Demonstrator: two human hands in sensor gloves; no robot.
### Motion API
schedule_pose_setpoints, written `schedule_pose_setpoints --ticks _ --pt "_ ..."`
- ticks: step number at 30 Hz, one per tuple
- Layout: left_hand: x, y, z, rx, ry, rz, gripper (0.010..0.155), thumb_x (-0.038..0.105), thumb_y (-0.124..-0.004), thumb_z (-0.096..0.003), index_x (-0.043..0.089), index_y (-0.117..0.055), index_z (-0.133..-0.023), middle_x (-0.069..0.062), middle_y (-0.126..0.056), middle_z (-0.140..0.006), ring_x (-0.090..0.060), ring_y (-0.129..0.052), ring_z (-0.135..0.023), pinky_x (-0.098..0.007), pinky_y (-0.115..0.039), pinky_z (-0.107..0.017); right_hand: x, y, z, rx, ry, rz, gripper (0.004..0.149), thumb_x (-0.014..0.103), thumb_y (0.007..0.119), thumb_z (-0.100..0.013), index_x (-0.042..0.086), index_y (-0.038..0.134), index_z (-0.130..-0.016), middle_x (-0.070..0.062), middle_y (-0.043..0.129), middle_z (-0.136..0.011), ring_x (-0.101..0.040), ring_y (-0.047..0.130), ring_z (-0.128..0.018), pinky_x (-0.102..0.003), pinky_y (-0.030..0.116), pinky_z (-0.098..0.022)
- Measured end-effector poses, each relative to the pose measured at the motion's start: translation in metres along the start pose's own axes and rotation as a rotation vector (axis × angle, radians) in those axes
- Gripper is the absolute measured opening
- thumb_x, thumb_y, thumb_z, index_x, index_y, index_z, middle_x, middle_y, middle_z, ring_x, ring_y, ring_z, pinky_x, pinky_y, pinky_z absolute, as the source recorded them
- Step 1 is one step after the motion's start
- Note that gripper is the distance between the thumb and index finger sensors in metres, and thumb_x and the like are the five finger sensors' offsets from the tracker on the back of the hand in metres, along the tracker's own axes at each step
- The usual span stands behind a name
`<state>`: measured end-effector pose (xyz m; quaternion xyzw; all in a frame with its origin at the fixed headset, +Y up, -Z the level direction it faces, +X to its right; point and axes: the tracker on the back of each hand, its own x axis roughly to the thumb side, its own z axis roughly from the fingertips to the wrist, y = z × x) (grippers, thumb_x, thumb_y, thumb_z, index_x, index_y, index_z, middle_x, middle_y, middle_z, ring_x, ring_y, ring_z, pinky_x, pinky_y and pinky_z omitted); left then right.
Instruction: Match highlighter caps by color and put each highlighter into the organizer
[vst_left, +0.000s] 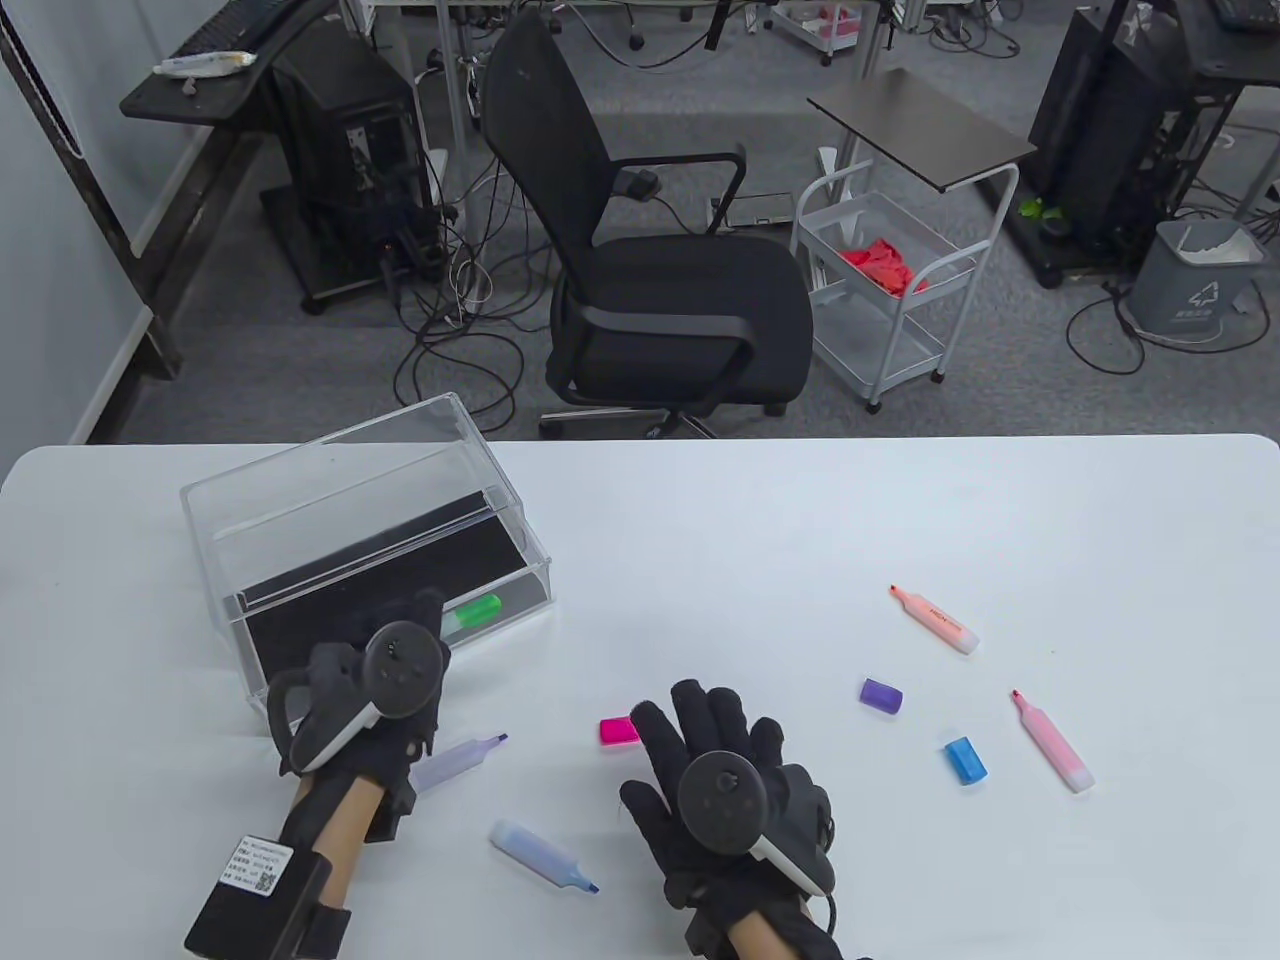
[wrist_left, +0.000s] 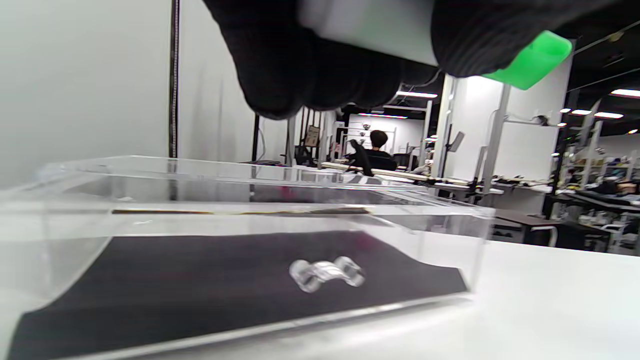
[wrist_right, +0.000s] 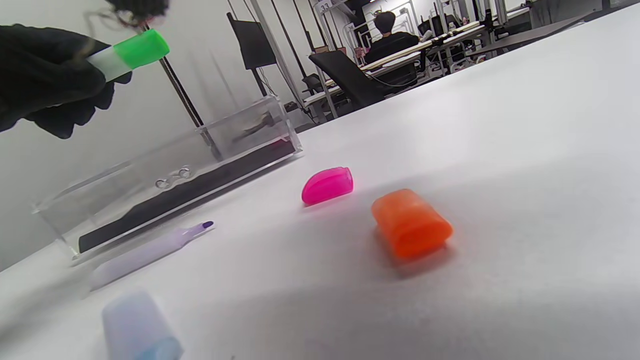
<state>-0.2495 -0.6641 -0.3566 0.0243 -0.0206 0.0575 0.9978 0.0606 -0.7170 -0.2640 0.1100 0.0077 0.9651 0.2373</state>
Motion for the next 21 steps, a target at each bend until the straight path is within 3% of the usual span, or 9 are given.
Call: schedule_pose_setpoints --ticks 9,15,18,21 --pt "-0.046 -0.024 -0.060 -0.165 0.177 -0.119 0.063 0.045 -0.062 -0.0518 0.030 -0.043 -0.110 0.002 -0.052 -0.105 -0.026 -0.068 -0.089 -0.036 -0.073 -0.069 -0.009 0.000 -0.002 0.019 0.032 -0.005 0.069 0.050 0.065 -0.045 0.034 0.037 -0.106 -0.004 0.019 -0.116 -0.036 0.012 -0.106 -0.072 0.010 -0.067" --pt "-0.057 -0.037 -0.070 -0.213 0.195 -0.042 0.067 0.048 -0.060 -0.0519 0.030 -0.036 -0.111 0.000 -0.034 -0.113 -0.030 -0.053 -0.100 -0.042 -0.061 -0.079 -0.007 0.002 -0.003 0.021 0.018 0.004 0.069 0.050 0.065 -0.045 0.034 0.038 -0.105 -0.004 0.020 -0.116 -0.036 0.013 -0.106 -0.072 0.010 -0.067" --pt "-0.057 -0.034 -0.069 -0.204 0.194 -0.014 0.070 0.052 -0.060 -0.0515 0.032 -0.031 -0.112 0.002 -0.024 -0.116 -0.032 -0.040 -0.108 -0.049 -0.048 -0.083 -0.008 0.003 -0.004 0.033 0.021 0.005 0.069 0.050 0.066 -0.045 0.034 0.038 -0.106 -0.004 0.020 -0.116 -0.036 0.012 -0.106 -0.072 0.009 -0.067" --pt "-0.050 -0.025 -0.063 -0.174 0.141 -0.020 0.075 0.058 -0.064 -0.0500 0.033 -0.029 -0.112 0.003 -0.024 -0.117 -0.033 -0.036 -0.112 -0.051 -0.046 -0.084 -0.009 0.002 -0.003 0.038 0.020 -0.004 0.069 0.051 0.066 -0.044 0.034 0.038 -0.105 -0.004 0.019 -0.116 -0.035 0.011 -0.106 -0.072 0.008 -0.067"
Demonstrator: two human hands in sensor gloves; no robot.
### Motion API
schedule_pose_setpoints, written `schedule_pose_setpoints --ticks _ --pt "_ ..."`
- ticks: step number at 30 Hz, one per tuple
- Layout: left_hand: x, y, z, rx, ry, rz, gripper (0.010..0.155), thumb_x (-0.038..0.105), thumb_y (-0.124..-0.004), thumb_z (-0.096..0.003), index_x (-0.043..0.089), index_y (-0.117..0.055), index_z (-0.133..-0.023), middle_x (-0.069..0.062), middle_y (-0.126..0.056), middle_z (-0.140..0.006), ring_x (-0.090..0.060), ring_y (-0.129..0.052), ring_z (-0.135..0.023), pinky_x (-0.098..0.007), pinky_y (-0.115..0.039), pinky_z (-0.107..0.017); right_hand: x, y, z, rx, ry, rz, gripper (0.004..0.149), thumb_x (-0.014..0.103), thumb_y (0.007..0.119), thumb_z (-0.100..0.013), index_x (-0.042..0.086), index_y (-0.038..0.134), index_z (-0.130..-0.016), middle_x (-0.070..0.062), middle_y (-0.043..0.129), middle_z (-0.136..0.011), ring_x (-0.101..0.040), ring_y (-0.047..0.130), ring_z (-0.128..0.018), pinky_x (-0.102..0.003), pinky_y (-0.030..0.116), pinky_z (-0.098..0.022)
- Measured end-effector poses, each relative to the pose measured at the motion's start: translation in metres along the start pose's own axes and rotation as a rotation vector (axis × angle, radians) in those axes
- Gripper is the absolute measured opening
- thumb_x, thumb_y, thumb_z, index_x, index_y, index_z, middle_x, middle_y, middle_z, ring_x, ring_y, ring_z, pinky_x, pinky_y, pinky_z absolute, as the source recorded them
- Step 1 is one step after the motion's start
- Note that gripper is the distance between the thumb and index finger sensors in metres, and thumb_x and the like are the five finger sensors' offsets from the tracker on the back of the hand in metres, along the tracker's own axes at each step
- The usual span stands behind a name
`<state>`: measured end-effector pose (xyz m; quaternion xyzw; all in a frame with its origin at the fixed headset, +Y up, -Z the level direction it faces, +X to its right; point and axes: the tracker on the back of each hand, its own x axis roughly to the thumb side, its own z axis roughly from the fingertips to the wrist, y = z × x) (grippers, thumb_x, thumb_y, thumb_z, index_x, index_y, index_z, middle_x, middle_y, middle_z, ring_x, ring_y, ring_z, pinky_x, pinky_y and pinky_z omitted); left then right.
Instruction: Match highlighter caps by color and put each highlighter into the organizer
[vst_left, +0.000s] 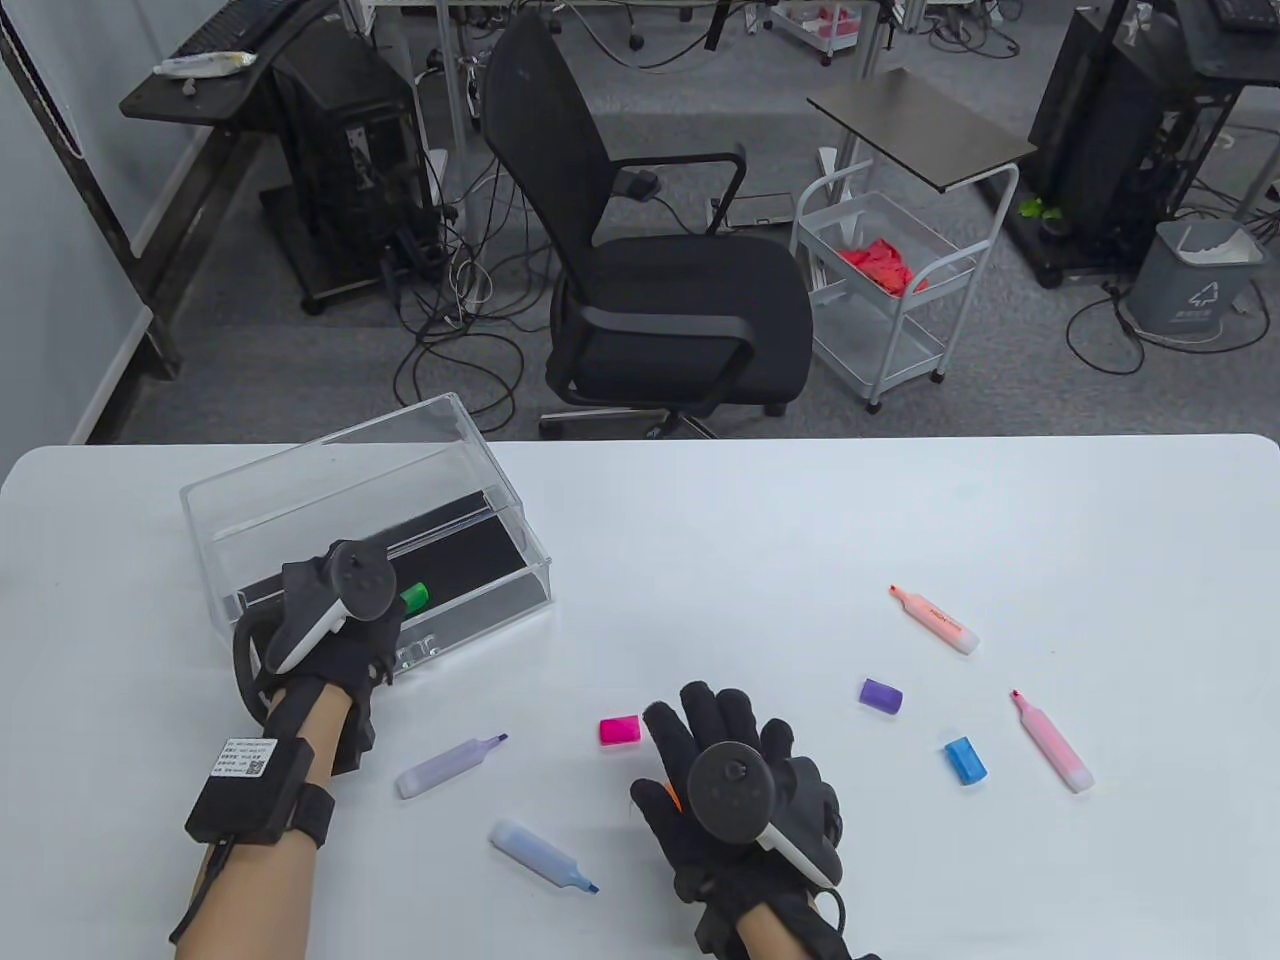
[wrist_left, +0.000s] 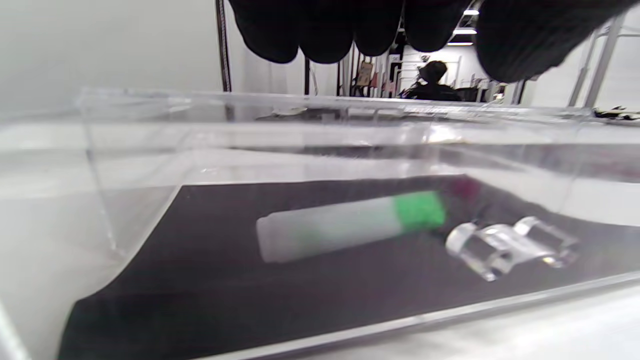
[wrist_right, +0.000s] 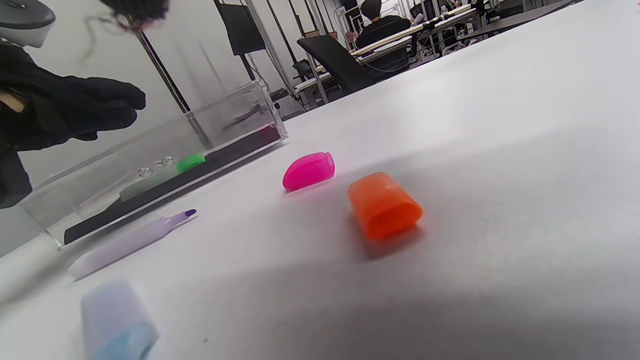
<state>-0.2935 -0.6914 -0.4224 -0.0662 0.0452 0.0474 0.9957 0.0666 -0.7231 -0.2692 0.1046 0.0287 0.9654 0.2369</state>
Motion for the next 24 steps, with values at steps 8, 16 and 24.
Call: schedule_pose_setpoints --ticks 8,16,24 --pt "0.027 0.025 0.048 0.032 -0.160 -0.021 0.090 0.071 -0.068 -0.0452 0.037 -0.020 -0.112 0.006 -0.020 -0.120 -0.031 -0.030 -0.117 -0.052 -0.045 -0.084 -0.001 -0.002 0.002 0.018 0.035 0.026 0.070 0.051 0.067 -0.044 0.036 0.036 -0.106 -0.003 0.015 -0.116 -0.035 0.006 -0.106 -0.072 0.006 -0.067" --pt "0.048 0.038 0.096 0.048 -0.227 -0.093 0.093 0.073 -0.070 -0.0445 0.037 -0.019 -0.113 0.007 -0.016 -0.120 -0.029 -0.022 -0.119 -0.051 -0.042 -0.085 -0.010 -0.006 0.004 0.025 0.058 0.029 0.071 0.051 0.067 -0.044 0.036 0.035 -0.105 -0.003 0.012 -0.115 -0.034 0.004 -0.105 -0.071 0.005 -0.067" --pt "0.054 0.008 0.105 -0.052 -0.219 -0.104 0.090 0.070 -0.073 -0.0450 0.036 -0.026 -0.113 0.007 -0.027 -0.121 -0.029 -0.036 -0.119 -0.049 -0.050 -0.084 -0.014 -0.009 0.005 0.021 0.054 0.004 0.071 0.050 0.067 -0.044 0.035 0.036 -0.106 -0.004 0.012 -0.115 -0.035 0.005 -0.105 -0.072 0.005 -0.066"
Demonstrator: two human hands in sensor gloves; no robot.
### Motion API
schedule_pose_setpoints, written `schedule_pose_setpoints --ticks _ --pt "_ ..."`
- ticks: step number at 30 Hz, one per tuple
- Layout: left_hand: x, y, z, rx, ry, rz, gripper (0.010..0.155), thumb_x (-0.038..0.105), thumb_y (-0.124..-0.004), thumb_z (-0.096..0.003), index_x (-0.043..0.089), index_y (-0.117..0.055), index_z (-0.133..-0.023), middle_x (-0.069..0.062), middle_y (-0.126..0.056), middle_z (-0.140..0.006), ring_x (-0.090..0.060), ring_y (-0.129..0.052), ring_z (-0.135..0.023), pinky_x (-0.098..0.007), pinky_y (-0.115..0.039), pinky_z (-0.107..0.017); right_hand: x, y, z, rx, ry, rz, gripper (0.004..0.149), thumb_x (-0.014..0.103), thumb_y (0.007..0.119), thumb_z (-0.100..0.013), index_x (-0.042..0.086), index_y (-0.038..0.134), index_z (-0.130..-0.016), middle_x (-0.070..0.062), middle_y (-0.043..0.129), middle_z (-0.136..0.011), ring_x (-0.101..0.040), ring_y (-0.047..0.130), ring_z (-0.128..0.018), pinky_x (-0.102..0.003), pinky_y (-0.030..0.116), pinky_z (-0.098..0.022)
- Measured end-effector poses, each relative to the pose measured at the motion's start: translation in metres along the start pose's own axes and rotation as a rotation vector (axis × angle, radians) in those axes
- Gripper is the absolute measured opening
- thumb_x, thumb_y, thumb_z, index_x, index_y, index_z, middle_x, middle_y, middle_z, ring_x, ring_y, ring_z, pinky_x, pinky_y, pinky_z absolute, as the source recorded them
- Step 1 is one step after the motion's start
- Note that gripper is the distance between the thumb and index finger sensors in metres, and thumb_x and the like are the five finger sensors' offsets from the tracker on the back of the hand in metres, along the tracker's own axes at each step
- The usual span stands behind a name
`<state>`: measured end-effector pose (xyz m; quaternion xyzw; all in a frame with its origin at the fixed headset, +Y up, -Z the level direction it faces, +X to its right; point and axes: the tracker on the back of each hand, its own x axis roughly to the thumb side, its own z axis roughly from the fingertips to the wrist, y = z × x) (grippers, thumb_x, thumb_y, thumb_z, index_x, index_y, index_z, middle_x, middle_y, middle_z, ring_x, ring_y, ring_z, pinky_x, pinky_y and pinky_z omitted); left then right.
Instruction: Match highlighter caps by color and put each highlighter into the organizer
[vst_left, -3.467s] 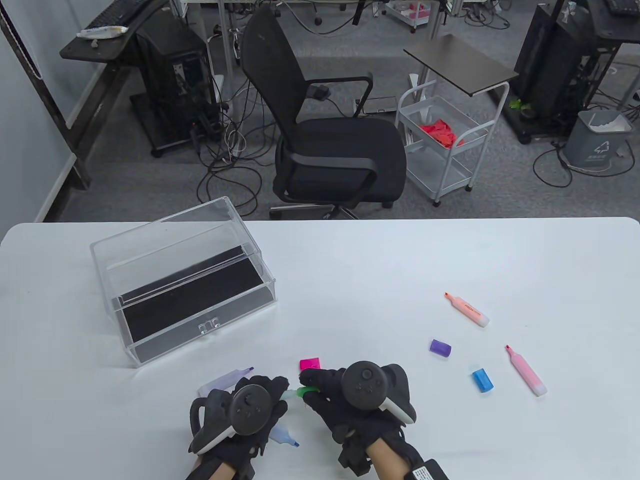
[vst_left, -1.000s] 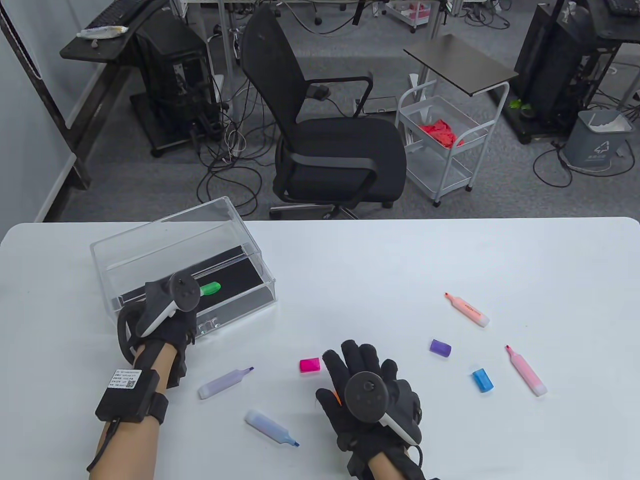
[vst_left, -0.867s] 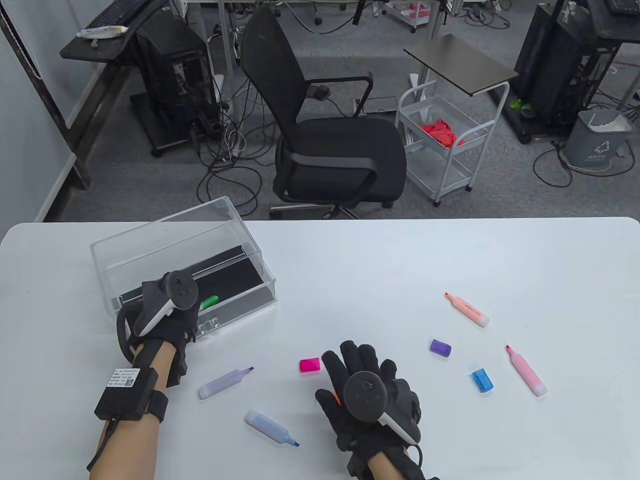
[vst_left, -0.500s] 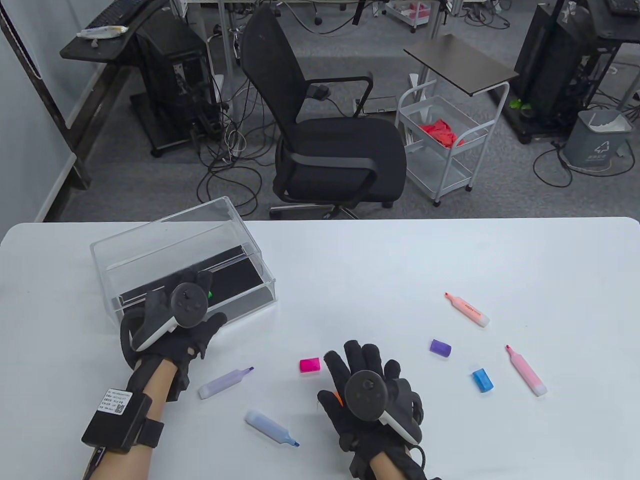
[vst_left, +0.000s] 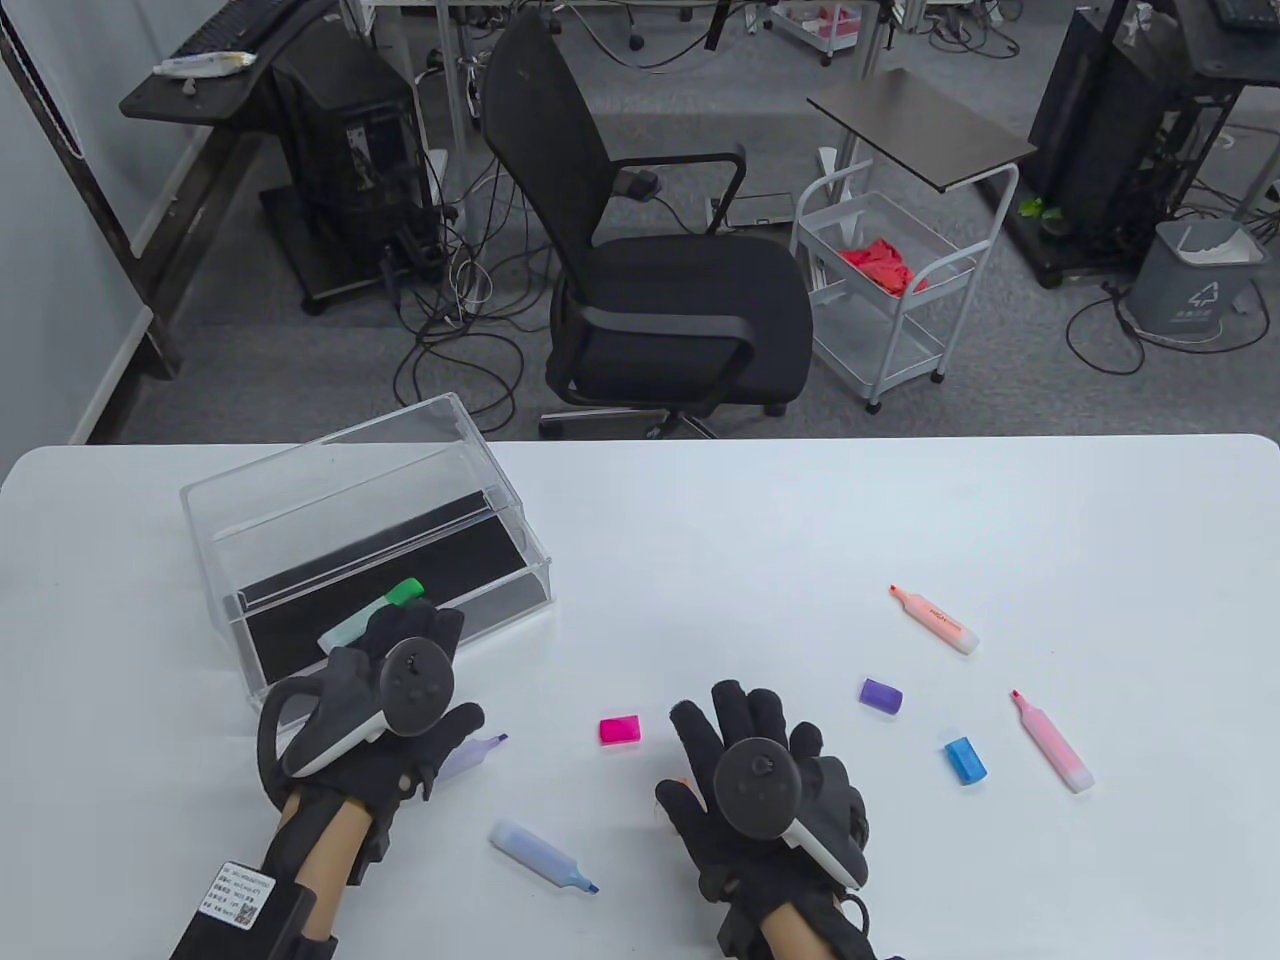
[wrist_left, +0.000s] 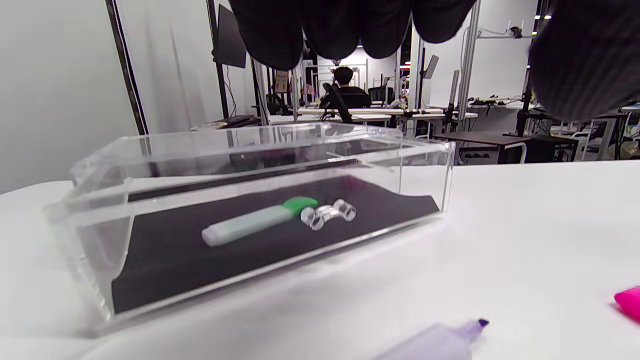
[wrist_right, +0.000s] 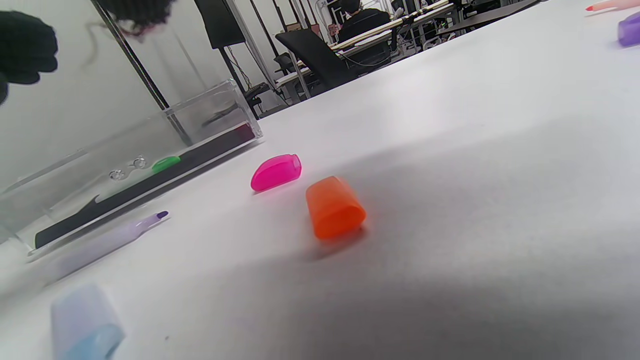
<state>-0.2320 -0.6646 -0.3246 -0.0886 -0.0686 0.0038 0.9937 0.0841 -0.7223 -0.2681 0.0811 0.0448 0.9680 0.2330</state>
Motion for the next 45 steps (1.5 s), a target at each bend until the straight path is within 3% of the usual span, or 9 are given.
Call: schedule_pose_setpoints --ticks 9,17,25,31,38,42,45 --pt "0.007 -0.060 -0.011 -0.164 0.035 -0.031 0.082 0.065 -0.076 -0.0462 0.036 -0.037 -0.112 0.007 -0.045 -0.117 -0.025 -0.060 -0.111 -0.041 -0.063 -0.081 0.001 0.002 -0.001 0.007 -0.016 -0.009 0.070 0.051 0.065 -0.044 0.034 0.036 -0.105 -0.005 0.015 -0.115 -0.035 0.005 -0.105 -0.072 0.005 -0.066" --pt "-0.004 -0.087 -0.017 -0.222 0.085 -0.001 0.079 0.059 -0.082 -0.0460 0.034 -0.045 -0.111 0.006 -0.053 -0.115 -0.024 -0.075 -0.105 -0.040 -0.071 -0.077 0.002 0.002 -0.001 0.015 -0.017 -0.004 0.070 0.051 0.065 -0.044 0.034 0.036 -0.106 -0.005 0.016 -0.115 -0.036 0.006 -0.105 -0.072 0.005 -0.066" --pt "-0.004 -0.095 -0.021 -0.223 0.106 -0.048 0.077 0.057 -0.084 -0.0460 0.032 -0.050 -0.110 0.003 -0.057 -0.113 -0.023 -0.080 -0.099 -0.039 -0.076 -0.075 0.003 0.003 -0.001 0.019 -0.019 -0.002 0.070 0.051 0.065 -0.044 0.034 0.036 -0.106 -0.006 0.017 -0.116 -0.036 0.007 -0.105 -0.072 0.006 -0.066" --pt "0.000 -0.098 -0.022 -0.210 0.121 -0.065 0.066 0.052 -0.080 -0.0479 0.030 -0.062 -0.107 0.001 -0.060 -0.110 -0.025 -0.082 -0.095 -0.038 -0.078 -0.074 0.003 0.004 -0.002 0.020 -0.018 0.000 0.070 0.051 0.065 -0.044 0.033 0.036 -0.106 -0.007 0.017 -0.115 -0.037 0.007 -0.105 -0.072 0.006 -0.066" --pt "0.014 -0.100 -0.020 -0.159 0.097 -0.209 0.059 0.048 -0.078 -0.0483 0.028 -0.068 -0.103 0.000 -0.070 -0.105 -0.024 -0.091 -0.090 -0.038 -0.085 -0.069 0.003 0.005 -0.002 0.027 -0.013 0.004 0.070 0.051 0.065 -0.044 0.033 0.037 -0.106 -0.007 0.017 -0.115 -0.037 0.008 -0.105 -0.072 0.006 -0.066" --pt "0.015 -0.107 -0.020 -0.146 0.059 -0.272 0.061 0.050 -0.070 -0.0474 0.024 -0.059 -0.101 -0.002 -0.066 -0.101 -0.024 -0.088 -0.088 -0.039 -0.085 -0.068 0.004 0.005 -0.002 0.031 -0.012 0.008 0.070 0.051 0.065 -0.044 0.033 0.037 -0.106 -0.007 0.017 -0.115 -0.037 0.008 -0.105 -0.072 0.006 -0.066" --pt "0.011 -0.104 -0.016 -0.108 0.054 -0.216 0.061 0.051 -0.062 -0.0463 0.022 -0.059 -0.100 -0.002 -0.070 -0.096 -0.021 -0.092 -0.083 -0.036 -0.090 -0.063 0.004 0.004 -0.002 0.028 -0.013 0.004 0.070 0.051 0.065 -0.044 0.033 0.037 -0.106 -0.007 0.017 -0.115 -0.037 0.008 -0.105 -0.072 0.006 -0.066"
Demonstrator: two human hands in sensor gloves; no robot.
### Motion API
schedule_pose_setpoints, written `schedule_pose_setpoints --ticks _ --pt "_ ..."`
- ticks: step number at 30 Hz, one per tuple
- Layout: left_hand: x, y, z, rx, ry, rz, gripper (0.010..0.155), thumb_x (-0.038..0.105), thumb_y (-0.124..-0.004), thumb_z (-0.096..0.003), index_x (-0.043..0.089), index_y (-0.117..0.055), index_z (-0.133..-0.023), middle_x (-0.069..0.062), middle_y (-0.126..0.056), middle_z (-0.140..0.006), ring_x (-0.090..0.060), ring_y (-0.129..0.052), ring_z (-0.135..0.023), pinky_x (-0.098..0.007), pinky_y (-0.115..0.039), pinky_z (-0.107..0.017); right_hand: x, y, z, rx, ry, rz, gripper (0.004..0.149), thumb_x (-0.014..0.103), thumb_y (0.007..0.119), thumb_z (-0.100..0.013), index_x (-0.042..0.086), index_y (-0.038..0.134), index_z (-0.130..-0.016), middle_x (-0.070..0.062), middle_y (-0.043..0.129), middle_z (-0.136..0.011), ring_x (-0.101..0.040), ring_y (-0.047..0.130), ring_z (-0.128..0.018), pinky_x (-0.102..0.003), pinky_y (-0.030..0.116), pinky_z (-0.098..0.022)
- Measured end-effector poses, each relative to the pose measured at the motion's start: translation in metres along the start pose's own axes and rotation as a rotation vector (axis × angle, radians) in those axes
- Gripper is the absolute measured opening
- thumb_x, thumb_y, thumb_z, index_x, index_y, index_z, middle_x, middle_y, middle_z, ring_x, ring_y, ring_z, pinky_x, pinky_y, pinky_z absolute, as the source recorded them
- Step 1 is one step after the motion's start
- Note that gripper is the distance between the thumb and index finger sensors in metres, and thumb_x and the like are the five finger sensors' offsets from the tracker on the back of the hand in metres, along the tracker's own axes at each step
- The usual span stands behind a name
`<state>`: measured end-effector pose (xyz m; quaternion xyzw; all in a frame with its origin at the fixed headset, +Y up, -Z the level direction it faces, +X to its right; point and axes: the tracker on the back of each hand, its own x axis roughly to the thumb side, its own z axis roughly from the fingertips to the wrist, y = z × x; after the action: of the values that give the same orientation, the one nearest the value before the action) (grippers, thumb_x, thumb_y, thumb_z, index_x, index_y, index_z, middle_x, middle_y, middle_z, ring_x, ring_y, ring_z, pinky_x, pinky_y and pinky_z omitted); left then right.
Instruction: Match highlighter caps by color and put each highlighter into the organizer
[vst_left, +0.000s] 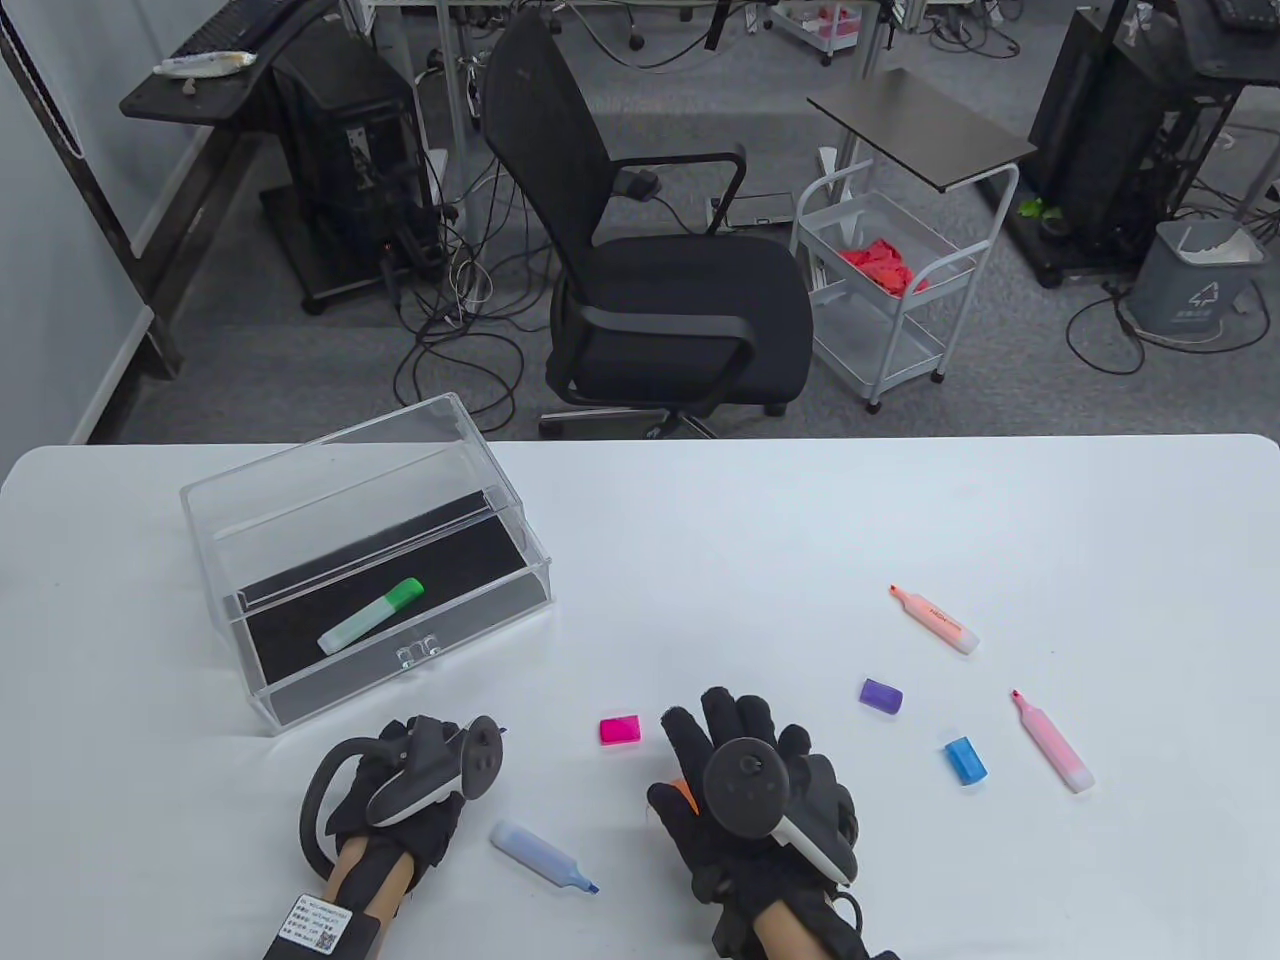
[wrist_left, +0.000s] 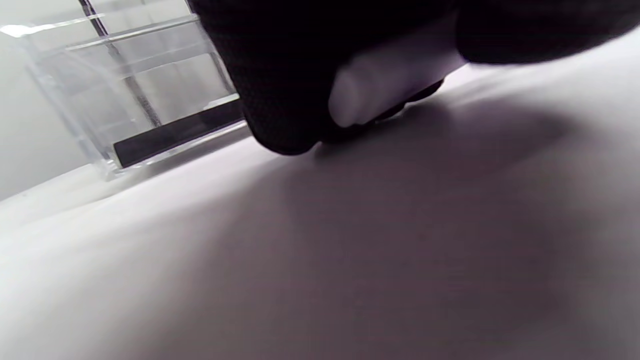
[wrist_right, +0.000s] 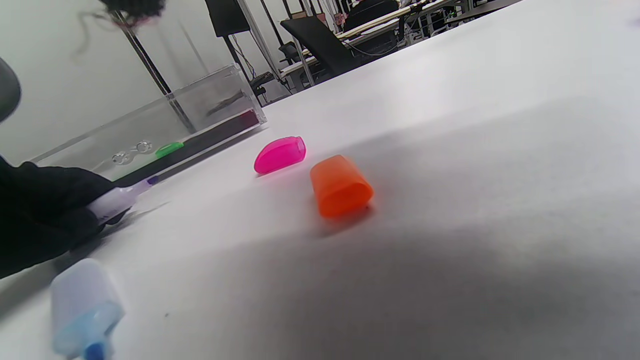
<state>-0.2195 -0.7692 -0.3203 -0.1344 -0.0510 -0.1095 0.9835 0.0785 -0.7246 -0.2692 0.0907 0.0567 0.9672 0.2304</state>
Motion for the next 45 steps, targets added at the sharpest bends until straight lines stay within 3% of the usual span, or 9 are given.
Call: schedule_pose_setpoints --ticks 8,23,28,38,45 --pt "0.001 0.024 0.018 0.068 -0.040 0.153 0.058 0.051 -0.071 -0.0465 0.024 -0.060 -0.097 0.000 -0.071 -0.093 -0.018 -0.095 -0.078 -0.034 -0.094 -0.058 0.000 0.000 -0.001 0.006 -0.004 0.007 0.070 0.051 0.065 -0.044 0.033 0.037 -0.106 -0.007 0.018 -0.115 -0.038 0.008 -0.105 -0.072 0.006 -0.066" --pt "0.036 0.069 0.055 0.171 -0.056 0.156 0.057 0.051 -0.075 -0.0457 0.027 -0.063 -0.096 0.003 -0.076 -0.091 -0.017 -0.100 -0.073 -0.032 -0.096 -0.054 0.001 0.009 -0.005 0.029 0.005 0.039 0.070 0.051 0.066 -0.044 0.033 0.037 -0.106 -0.007 0.017 -0.115 -0.038 0.009 -0.105 -0.072 0.006 -0.066" --pt "0.039 0.062 0.062 0.175 -0.046 0.168 0.056 0.049 -0.073 -0.0469 0.029 -0.062 -0.097 0.003 -0.076 -0.094 -0.017 -0.104 -0.072 -0.032 -0.097 -0.054 0.006 0.016 -0.006 0.053 -0.007 0.070 0.071 0.051 0.066 -0.044 0.033 0.037 -0.106 -0.007 0.017 -0.115 -0.038 0.009 -0.104 -0.072 0.006 -0.066" --pt "0.015 0.036 0.056 0.115 -0.019 0.220 0.056 0.049 -0.073 -0.0476 0.037 -0.059 -0.100 0.009 -0.081 -0.088 -0.015 -0.101 -0.071 -0.032 -0.092 -0.055 0.018 0.036 -0.008 0.106 -0.021 0.189 0.071 0.051 0.067 -0.044 0.033 0.037 -0.105 -0.007 0.015 -0.115 -0.038 0.009 -0.104 -0.072 0.007 -0.067" --pt "0.010 0.034 0.057 0.127 0.006 0.197 0.056 0.049 -0.071 -0.0480 0.036 -0.057 -0.100 0.010 -0.080 -0.086 -0.014 -0.099 -0.066 -0.030 -0.090 -0.052 0.028 0.020 -0.016 0.074 -0.052 0.340 0.071 0.050 0.069 -0.043 0.035 0.036 -0.104 -0.006 0.015 -0.115 -0.037 0.010 -0.105 -0.071 0.007 -0.068"
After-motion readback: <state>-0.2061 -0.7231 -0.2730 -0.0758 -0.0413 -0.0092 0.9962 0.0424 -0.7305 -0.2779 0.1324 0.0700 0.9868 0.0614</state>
